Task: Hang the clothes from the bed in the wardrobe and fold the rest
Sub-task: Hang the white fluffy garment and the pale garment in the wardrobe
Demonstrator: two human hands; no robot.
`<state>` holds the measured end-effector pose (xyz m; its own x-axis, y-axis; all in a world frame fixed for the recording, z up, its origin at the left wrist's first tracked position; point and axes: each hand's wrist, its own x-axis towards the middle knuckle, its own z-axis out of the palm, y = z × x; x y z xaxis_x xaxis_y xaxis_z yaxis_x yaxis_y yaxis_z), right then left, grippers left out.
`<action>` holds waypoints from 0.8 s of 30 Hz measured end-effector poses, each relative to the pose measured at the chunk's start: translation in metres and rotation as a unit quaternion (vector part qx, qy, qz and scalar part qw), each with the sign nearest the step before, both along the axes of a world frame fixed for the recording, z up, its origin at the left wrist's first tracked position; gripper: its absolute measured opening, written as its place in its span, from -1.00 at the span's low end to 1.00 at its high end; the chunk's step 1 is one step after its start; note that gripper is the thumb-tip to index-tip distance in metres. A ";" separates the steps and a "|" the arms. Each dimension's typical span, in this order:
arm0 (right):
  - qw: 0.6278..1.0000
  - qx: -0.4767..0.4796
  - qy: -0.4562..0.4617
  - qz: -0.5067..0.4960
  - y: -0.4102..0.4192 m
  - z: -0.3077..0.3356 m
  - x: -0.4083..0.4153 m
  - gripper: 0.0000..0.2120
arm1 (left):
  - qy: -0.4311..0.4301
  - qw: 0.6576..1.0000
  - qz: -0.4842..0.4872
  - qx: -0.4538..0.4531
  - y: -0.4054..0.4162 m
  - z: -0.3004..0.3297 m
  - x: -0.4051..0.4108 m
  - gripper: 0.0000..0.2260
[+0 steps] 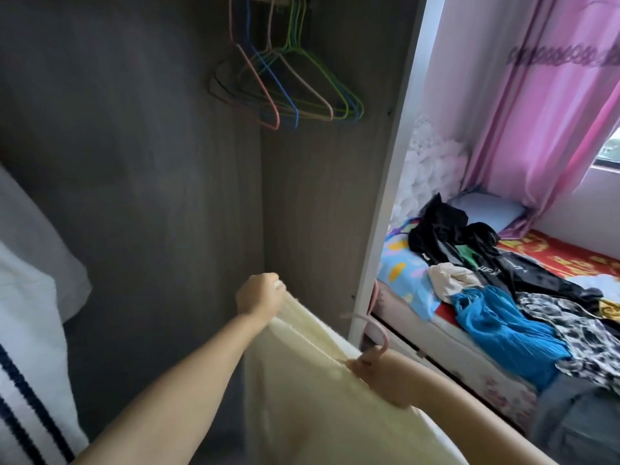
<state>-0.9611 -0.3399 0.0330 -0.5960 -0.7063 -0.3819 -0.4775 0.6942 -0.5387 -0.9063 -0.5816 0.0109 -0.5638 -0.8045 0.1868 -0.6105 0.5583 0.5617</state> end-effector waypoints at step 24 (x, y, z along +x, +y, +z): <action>0.970 -0.204 0.044 0.128 -0.045 0.134 -0.057 -0.90 | 0.149 0.938 -0.311 -0.020 -0.006 0.049 0.003 -0.60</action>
<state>-1.0180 -0.3851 0.1670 -0.3984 -0.9172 0.0040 -0.6623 0.2847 -0.6930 -0.9032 -0.5872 0.0599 -0.8399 -0.3259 0.4339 0.0221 0.7784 0.6274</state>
